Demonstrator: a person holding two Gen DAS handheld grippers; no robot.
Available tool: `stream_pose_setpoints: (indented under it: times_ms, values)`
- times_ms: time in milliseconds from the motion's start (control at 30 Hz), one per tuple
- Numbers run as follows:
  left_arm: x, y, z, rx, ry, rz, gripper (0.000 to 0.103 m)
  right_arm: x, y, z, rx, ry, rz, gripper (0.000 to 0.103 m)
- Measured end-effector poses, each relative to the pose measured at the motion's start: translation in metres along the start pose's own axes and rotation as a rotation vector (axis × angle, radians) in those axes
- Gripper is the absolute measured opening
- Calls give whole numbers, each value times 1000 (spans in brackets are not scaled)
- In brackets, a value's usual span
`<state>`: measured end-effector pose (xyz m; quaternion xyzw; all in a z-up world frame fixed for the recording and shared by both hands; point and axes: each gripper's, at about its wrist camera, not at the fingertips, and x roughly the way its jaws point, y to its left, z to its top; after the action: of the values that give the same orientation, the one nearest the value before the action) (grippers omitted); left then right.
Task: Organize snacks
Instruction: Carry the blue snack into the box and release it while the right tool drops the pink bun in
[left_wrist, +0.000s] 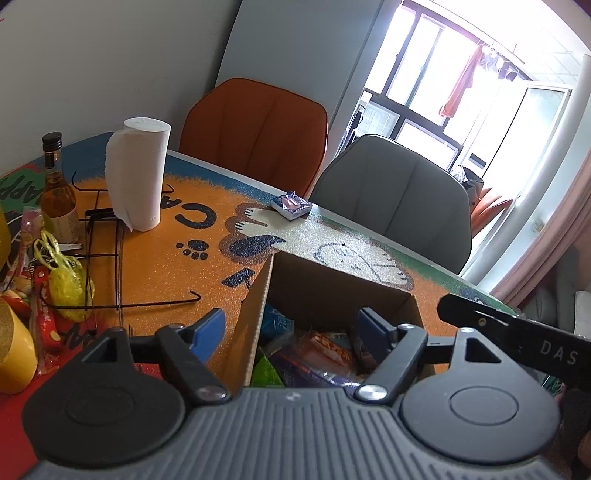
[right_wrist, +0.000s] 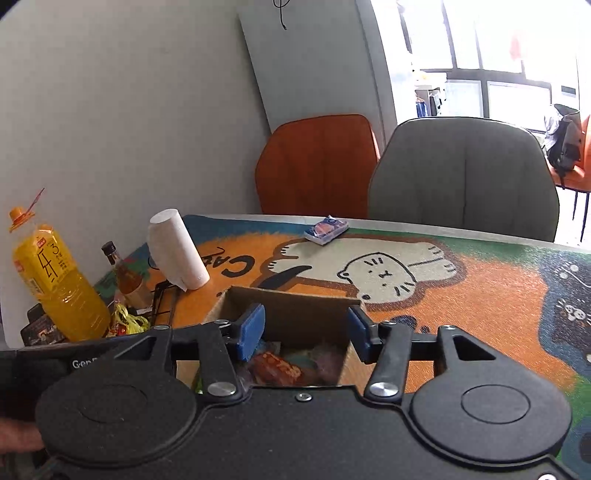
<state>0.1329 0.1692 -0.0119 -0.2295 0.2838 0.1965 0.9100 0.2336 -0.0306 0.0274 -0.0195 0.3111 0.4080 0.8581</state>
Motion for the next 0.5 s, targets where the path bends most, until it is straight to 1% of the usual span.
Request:
stream_pose_setpoints:
  times_ms: [100,200,300,500]
  values:
    - [-3,-3,-4,11,12,6,83,-7,-1,-4,0,8,-14,54]
    - [-7,-7,-9,25,22,7,84,-16,-4,-9,9,14,-21,58]
    - [-11,-11,-15,39,31,5,85,-25,-8,-15,19,15,-28,59]
    - [-22,-22,-27,69,35,-9,92,-46,-16,-27,46,4,-44,69]
